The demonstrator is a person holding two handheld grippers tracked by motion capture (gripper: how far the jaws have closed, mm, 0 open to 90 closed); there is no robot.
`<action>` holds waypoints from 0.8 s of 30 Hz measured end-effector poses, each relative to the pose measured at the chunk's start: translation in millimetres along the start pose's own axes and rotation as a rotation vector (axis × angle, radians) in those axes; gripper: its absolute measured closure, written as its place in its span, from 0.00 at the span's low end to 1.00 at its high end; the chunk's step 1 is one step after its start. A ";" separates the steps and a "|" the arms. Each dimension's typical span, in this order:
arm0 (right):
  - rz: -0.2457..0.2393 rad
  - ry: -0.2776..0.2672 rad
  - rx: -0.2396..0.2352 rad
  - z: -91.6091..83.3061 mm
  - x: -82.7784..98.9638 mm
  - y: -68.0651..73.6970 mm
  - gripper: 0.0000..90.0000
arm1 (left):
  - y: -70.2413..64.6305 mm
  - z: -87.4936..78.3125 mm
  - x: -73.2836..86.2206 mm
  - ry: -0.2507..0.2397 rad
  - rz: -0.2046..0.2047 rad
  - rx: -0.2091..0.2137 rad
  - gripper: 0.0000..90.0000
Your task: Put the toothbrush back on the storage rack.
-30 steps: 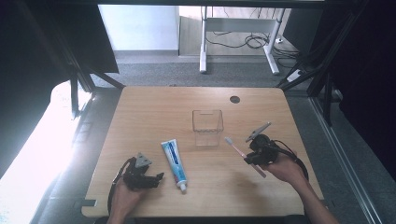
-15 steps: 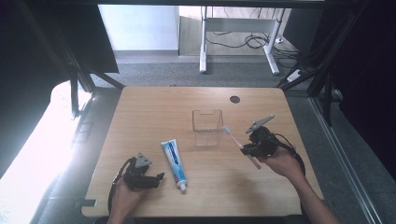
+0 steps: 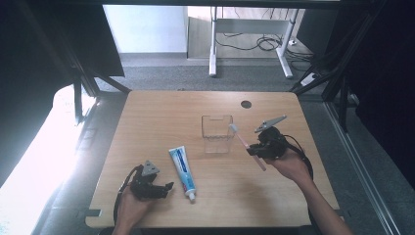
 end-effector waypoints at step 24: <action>0.030 -0.090 -0.013 13.1 -34.2 6.3 0.88 | -0.1 -0.3 -1.0 0.000 -0.012 -0.003 0.15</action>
Point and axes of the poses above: each handheld gripper's, and its own axes: z roughly forward along the jaws, x roughly out of its underside, y roughly to its left, the point moved 1 cm from there along z, roughly forward along the jaws, and after that the axes turned 7 degrees about z, right-handed, at the moved point
